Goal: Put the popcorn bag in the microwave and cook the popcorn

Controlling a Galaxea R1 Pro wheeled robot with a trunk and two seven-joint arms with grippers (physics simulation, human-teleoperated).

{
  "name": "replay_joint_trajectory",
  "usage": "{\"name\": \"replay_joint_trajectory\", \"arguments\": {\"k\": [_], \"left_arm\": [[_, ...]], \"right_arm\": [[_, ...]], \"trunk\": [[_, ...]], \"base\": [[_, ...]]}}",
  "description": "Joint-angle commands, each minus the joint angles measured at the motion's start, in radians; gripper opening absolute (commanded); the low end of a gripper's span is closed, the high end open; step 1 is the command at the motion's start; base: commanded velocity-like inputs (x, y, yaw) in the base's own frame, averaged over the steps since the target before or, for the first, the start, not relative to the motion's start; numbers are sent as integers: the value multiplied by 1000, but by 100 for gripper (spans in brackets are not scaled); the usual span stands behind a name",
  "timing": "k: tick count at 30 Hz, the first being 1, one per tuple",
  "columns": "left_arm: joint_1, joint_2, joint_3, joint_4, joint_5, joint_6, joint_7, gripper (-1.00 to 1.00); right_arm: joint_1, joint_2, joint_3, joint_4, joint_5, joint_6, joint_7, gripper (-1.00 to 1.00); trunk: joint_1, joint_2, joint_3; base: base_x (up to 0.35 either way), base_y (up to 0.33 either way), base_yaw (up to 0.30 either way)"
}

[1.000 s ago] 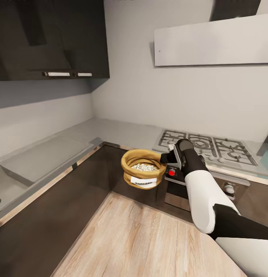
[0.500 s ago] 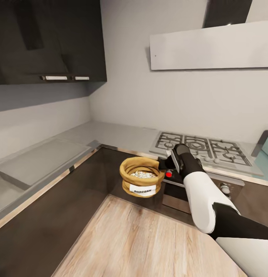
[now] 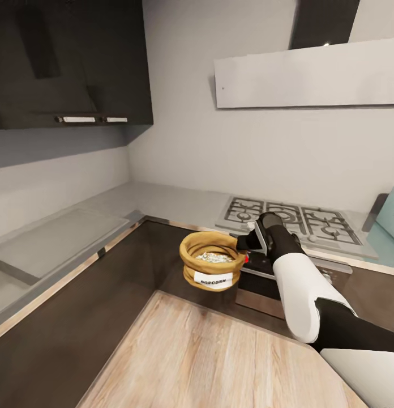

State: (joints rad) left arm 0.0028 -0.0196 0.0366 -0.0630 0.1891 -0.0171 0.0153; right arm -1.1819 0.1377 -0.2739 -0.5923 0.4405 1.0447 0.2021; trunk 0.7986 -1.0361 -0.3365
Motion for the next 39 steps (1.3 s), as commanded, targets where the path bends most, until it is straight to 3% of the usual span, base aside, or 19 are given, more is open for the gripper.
{"name": "replay_joint_trajectory", "arguments": {"k": [1, 22, 30, 35, 39], "left_arm": [[0, 0, 3, -1, 4, -1, 2, 100], [0, 0, 3, -1, 5, -1, 2, 100], [0, 0, 3, -1, 4, -1, 2, 100], [0, -1, 2, -1, 4, -1, 2, 100], [0, -1, 3, -1, 4, -1, 2, 100]], "right_arm": [[-1, 1, -7, -1, 10, 2, 8, -100], [-1, -1, -8, 17, 8, 2, 11, -100], [-1, -20, -8, 41, 7, 2, 12, -100], [-1, -80, -8, 42, 5, 2, 17, -100], [-1, -114, -9, 43, 4, 2, 16, -100]], "trunk": [[0, -1, -1], [0, -1, -1], [0, -1, 0], [0, -1, 3], [0, -1, 3]], "base": [[0, 0, -9], [0, 0, -3], [0, 0, -243], [0, 0, -284], [0, 0, -287]]}}
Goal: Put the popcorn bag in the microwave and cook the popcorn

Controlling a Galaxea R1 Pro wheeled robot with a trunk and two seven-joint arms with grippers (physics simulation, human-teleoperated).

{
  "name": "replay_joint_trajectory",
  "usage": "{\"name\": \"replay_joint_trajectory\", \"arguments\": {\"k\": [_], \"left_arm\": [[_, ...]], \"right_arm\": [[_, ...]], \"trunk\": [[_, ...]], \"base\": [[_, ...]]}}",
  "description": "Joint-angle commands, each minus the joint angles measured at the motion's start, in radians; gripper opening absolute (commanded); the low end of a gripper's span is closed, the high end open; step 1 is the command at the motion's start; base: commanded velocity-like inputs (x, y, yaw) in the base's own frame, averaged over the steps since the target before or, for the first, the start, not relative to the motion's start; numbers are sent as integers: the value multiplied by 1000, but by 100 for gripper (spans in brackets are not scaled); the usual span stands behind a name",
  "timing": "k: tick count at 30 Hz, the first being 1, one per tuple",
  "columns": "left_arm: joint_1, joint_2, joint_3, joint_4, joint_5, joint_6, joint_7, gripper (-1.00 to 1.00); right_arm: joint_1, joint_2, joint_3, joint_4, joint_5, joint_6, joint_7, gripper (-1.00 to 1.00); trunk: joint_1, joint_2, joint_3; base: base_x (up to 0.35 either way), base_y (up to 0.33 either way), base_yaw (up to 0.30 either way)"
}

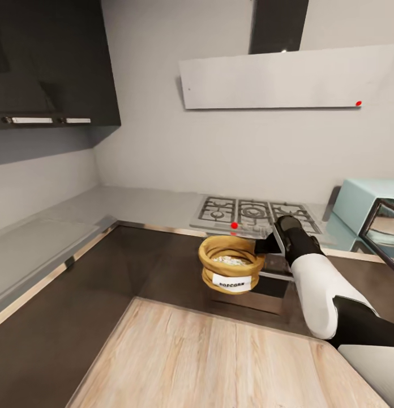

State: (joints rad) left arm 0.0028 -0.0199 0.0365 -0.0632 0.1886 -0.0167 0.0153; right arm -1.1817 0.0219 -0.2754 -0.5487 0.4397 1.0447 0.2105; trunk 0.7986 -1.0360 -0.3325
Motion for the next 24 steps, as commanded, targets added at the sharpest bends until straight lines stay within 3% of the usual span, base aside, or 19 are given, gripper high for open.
{"name": "replay_joint_trajectory", "arguments": {"k": [1, 4, 7, 9, 24], "left_arm": [[0, 0, 3, -1, 5, -2, 2, 100], [0, 0, 2, -1, 5, -2, 2, 100], [0, 0, 3, -1, 5, -2, 2, 100], [0, 0, 2, -1, 5, -2, 2, 100], [0, -1, 0, 1, 2, -2, -1, 100]], "right_arm": [[-1, -5, -8, -1, 5, 2, 8, -100], [-1, -14, -8, -1, 5, 2, 8, -100], [-1, -48, -8, 1, 4, 2, 10, -100], [-1, -56, -8, 1, 4, 2, 13, -100], [-1, -57, -7, 1, 3, 2, 15, -100]], "trunk": [[0, -1, -1], [0, -1, -1], [0, -1, -1], [0, -1, -1], [0, -1, -1]], "base": [[0, 0, -289], [0, 0, -289], [0, 0, -289], [0, 0, -290], [-36, -12, -294]]}}
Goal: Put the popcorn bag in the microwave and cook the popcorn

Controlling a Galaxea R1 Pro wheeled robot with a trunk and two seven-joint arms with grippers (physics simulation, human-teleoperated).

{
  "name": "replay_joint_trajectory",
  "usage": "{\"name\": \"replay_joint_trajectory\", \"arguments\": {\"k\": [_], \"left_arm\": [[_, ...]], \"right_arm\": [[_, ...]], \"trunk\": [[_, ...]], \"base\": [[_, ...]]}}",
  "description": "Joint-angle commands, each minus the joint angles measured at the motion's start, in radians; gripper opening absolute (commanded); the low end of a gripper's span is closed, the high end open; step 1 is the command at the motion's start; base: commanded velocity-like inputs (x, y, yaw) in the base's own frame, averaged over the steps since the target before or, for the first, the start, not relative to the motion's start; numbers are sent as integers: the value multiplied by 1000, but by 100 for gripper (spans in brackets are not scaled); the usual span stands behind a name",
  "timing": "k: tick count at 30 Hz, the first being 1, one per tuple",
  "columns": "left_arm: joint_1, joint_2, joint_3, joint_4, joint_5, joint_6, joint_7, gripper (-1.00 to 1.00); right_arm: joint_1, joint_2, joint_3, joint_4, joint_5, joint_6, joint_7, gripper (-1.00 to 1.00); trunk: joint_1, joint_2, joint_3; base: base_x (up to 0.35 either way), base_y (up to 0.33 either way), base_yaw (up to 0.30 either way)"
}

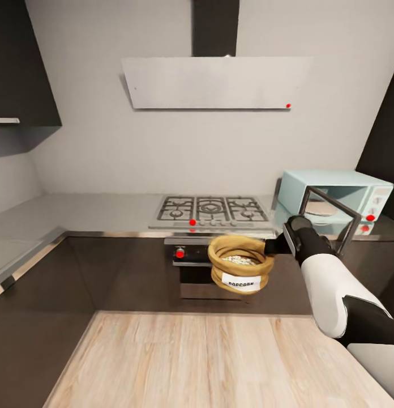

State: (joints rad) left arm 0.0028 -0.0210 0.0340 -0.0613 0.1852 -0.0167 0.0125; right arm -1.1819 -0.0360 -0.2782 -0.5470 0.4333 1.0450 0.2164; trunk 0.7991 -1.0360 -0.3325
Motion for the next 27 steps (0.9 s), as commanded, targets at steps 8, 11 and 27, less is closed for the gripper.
{"name": "replay_joint_trajectory", "arguments": {"k": [8, 11, 27], "left_arm": [[0, -1, 3, -2, 5, -2, 3, 100], [0, -1, 3, -1, 6, -2, 3, 100], [0, -1, 3, -2, 6, -2, 3, 100]], "right_arm": [[-1, 1, -4, -1, 10, 2, 9, -100], [-1, 1, -4, -1, 10, 2, 10, -100], [-1, -29, -5, -1, 13, 2, 0, -100]], "trunk": [[0, -1, -1], [0, -1, -1], [0, -1, -1]], "base": [[-290, -109, -275], [-302, -101, -48], [-210, -65, -41]]}}
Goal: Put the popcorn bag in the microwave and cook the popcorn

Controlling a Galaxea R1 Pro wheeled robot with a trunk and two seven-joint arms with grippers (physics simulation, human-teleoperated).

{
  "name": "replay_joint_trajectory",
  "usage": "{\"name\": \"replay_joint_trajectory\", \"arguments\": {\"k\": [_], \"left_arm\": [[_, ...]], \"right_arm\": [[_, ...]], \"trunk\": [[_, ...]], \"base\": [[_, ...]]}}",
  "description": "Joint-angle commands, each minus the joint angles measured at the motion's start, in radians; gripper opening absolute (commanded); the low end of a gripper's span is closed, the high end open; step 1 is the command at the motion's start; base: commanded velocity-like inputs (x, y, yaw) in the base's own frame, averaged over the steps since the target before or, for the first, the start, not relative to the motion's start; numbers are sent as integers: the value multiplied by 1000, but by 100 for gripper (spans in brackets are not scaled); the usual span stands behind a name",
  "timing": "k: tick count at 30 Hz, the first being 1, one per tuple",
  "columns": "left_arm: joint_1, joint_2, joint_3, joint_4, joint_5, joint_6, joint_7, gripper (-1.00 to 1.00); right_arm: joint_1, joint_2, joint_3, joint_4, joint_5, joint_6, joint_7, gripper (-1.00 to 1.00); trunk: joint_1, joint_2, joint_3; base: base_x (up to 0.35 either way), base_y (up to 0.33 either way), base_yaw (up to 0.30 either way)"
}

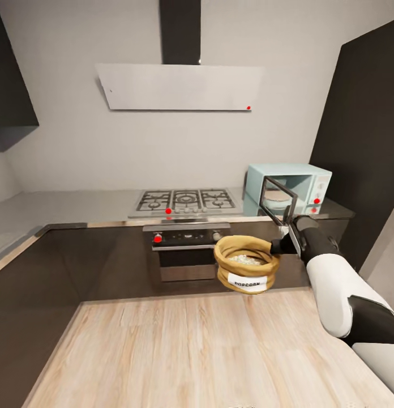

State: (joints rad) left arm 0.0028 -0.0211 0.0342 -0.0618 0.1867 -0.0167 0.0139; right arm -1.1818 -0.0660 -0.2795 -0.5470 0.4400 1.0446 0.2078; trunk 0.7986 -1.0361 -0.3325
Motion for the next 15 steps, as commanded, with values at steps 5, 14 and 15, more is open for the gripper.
{"name": "replay_joint_trajectory", "arguments": {"k": [5, 14, 15], "left_arm": [[0, 0, 3, -1, 5, -2, 1, 100], [0, 0, 1, 0, 2, -2, 0, 100], [0, 0, 1, 0, 0, -2, 0, 100]], "right_arm": [[-1, -8, -4, -1, 7, 3, 8, -100], [-1, -37, -4, 0, 8, 3, 9, -100], [-1, -38, -4, 0, 8, 3, 9, -100]], "trunk": [[0, -1, -1], [0, -1, -1], [0, -1, -1]], "base": [[0, 0, -244], [0, 0, -246], [0, 0, -246]]}}
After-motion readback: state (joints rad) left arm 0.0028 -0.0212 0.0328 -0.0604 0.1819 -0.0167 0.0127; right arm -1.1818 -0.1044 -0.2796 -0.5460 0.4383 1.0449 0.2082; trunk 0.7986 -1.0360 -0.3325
